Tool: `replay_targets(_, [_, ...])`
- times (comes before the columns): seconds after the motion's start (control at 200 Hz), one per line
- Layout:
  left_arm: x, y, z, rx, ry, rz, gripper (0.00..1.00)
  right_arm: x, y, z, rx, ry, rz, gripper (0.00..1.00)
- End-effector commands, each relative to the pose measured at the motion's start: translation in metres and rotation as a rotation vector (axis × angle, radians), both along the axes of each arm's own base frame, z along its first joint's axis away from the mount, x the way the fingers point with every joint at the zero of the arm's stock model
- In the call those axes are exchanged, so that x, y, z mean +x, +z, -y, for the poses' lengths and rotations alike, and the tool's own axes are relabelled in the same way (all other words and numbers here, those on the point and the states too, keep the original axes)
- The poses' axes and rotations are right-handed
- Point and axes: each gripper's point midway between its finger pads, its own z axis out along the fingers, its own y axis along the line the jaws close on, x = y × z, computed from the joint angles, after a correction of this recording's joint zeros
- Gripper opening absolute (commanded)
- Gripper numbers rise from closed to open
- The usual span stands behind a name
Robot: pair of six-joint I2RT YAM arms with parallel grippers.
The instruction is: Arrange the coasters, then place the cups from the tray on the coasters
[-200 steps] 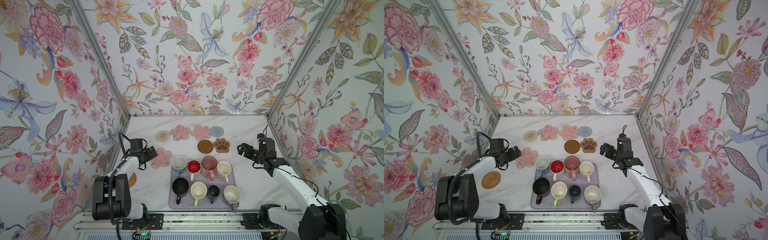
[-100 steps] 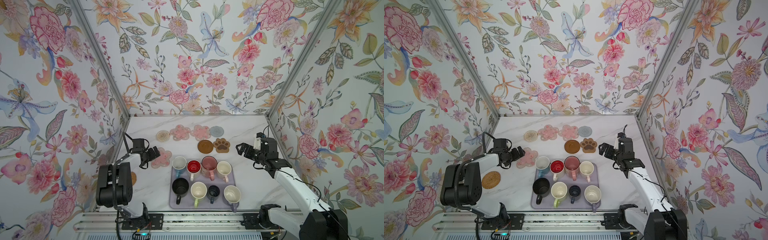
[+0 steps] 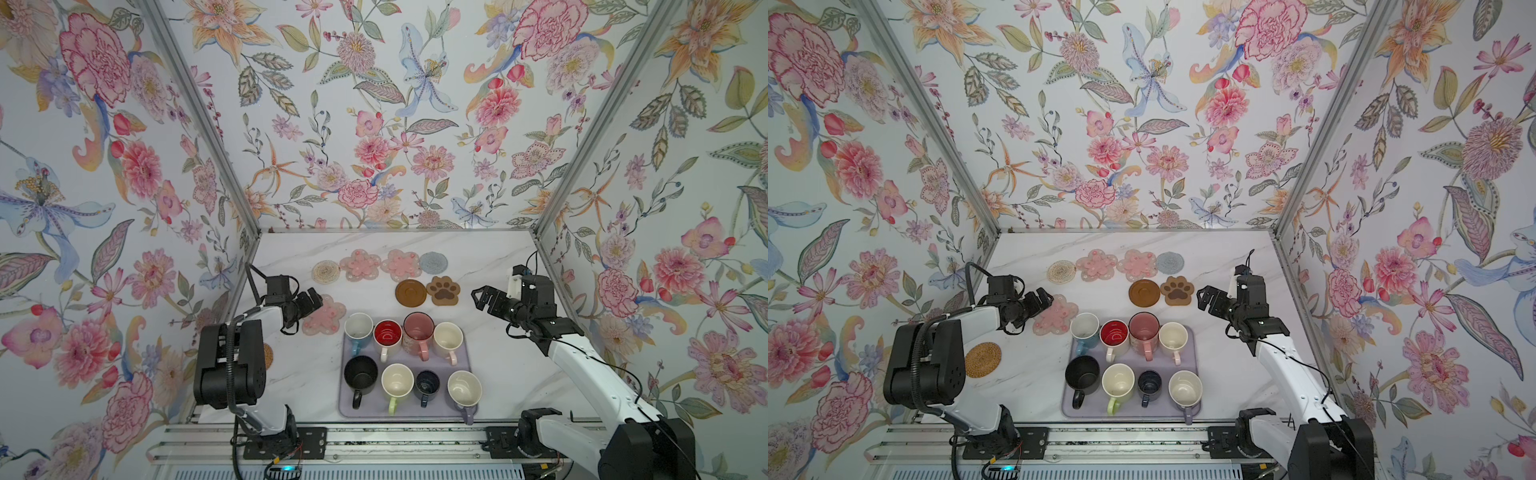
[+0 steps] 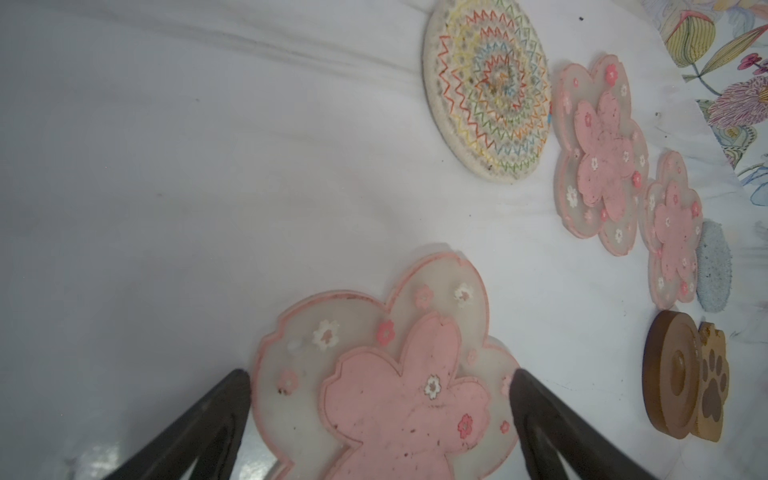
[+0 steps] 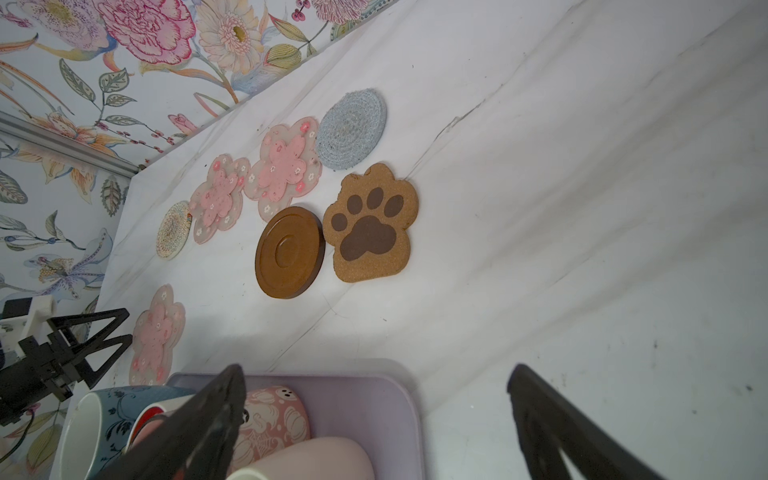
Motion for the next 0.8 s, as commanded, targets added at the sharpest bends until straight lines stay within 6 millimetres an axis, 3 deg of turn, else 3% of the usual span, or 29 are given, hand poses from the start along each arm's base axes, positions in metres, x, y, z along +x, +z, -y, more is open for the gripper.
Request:
replay_targets(0.0, [-0.001,-0.005,0.018,-0.064,-0.023,-0.030,0.99,0.006,0.011,-0.001,0.001,0.011,0.032,0.99])
replay_targets(0.265, [-0.007,-0.006,0.037,-0.095,-0.035,-0.035,0.99,0.006,0.008,-0.001,0.002,0.008,0.027,0.99])
replay_targets(0.52, [-0.033,-0.014,0.025,-0.030,0.010,-0.094,0.99,0.005,0.006,0.000,0.000,0.006,0.023,0.99])
replay_targets(0.535, [-0.033,-0.005,0.025,-0.028,0.011,-0.068,0.99,0.004,0.006,0.000,0.000,0.006,0.022,0.99])
replay_targets(0.605, [-0.039,0.000,0.025,-0.027,0.015,-0.057,0.99,0.004,0.005,0.000,0.001,0.006,0.021,0.99])
replay_targets(0.796, [-0.058,0.005,0.027,-0.035,0.021,-0.052,0.99,0.005,0.004,-0.001,0.008,0.007,0.023,0.99])
